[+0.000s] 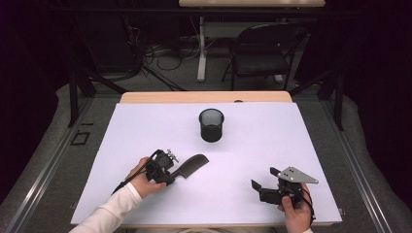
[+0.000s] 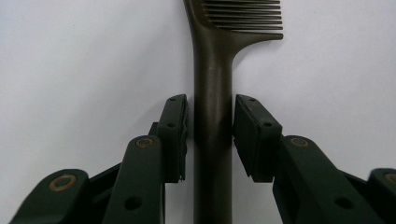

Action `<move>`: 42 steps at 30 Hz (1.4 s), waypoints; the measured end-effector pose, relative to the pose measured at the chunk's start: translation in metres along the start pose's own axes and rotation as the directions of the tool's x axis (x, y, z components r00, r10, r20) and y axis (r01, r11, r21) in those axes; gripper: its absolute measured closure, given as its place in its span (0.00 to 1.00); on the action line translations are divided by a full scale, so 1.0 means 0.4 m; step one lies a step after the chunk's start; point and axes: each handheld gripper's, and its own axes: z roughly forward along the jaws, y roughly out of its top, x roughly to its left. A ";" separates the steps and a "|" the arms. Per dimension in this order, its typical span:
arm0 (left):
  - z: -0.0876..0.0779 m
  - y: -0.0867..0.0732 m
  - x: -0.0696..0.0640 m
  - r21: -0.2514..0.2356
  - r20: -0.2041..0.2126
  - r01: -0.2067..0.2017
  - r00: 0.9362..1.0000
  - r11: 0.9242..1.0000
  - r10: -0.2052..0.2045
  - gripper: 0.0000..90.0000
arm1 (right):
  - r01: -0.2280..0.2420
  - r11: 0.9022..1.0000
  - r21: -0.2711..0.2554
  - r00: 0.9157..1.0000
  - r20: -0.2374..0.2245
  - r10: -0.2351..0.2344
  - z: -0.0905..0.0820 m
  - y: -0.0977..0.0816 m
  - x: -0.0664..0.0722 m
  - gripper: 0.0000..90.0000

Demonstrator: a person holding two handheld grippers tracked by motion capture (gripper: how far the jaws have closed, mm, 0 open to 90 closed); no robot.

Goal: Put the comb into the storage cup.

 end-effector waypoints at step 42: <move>0.000 0.005 0.002 0.011 0.008 0.008 1.000 1.000 -0.008 0.80 | -0.002 1.000 -0.003 1.000 -0.001 0.002 0.003 -0.001 0.000 0.17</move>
